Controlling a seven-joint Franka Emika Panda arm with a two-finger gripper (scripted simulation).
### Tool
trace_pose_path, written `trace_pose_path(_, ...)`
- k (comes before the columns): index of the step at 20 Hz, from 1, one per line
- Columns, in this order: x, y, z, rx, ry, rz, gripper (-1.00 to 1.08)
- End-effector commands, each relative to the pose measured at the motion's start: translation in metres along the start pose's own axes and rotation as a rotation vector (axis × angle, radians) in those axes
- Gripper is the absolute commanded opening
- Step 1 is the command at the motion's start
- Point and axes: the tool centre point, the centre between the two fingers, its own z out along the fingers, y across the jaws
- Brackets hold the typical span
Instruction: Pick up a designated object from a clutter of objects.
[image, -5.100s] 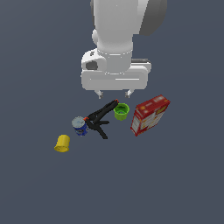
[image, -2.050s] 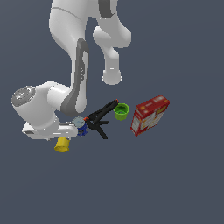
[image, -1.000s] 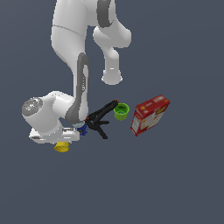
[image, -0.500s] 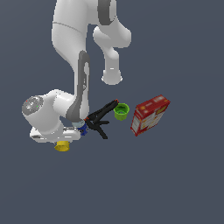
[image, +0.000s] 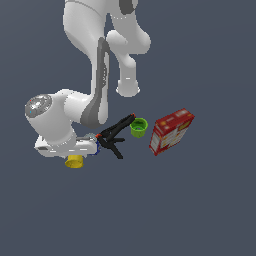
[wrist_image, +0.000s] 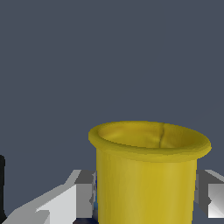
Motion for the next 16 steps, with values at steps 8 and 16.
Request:
trace_pose_path(8,0.002,-0.057,-0.098,-0.001,0.002,0.0,-1.0)
trace_pose_path(16,0.004,-0.109,-0.186,-0.003,0.002,0.0,-1.0)
